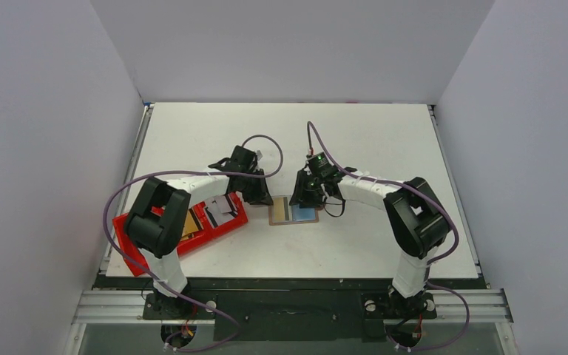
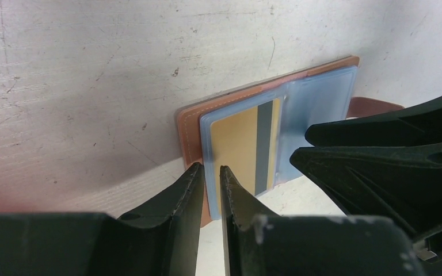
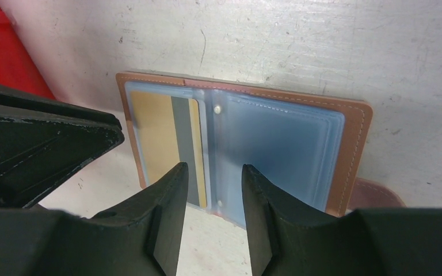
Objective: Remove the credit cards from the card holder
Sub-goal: Remove the credit card from the card holder.
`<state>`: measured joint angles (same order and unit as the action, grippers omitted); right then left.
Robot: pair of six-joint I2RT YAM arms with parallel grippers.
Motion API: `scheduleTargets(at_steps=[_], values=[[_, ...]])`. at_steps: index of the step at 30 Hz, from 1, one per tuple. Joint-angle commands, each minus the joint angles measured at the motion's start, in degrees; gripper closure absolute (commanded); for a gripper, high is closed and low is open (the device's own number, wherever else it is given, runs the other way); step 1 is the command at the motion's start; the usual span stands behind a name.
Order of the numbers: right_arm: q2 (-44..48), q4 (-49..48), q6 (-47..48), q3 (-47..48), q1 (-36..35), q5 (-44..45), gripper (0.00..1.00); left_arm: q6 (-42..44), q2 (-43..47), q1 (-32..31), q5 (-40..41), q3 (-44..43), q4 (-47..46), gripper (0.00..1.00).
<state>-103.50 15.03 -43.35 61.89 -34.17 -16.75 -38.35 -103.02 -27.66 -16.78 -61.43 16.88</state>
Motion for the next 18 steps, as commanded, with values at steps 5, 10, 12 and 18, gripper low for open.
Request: scheduleTargets(at_steps=[5, 10, 12, 18], values=[[-1.54, -2.84, -0.59, 2.64, -0.43, -1.43, 0.67, -0.5, -1.91, -0.82, -1.61, -0.88, -2.36, 0.88], [-2.5, -3.56, -0.97, 2.5, -0.39, -1.94, 0.73, -0.91, -2.96, -1.57, -1.54, -1.38, -2.47, 0.89], [-2.69, -3.66, -0.96, 2.3, -0.37, -2.03, 0.75, -1.12, -3.47, -1.87, -1.48, -1.49, -2.43, 0.9], [-3.16, -5.31, -1.62, 1.0, -0.22, -3.02, 0.82, -1.64, -4.8, -2.6, 1.15, -2.46, -0.14, 0.94]])
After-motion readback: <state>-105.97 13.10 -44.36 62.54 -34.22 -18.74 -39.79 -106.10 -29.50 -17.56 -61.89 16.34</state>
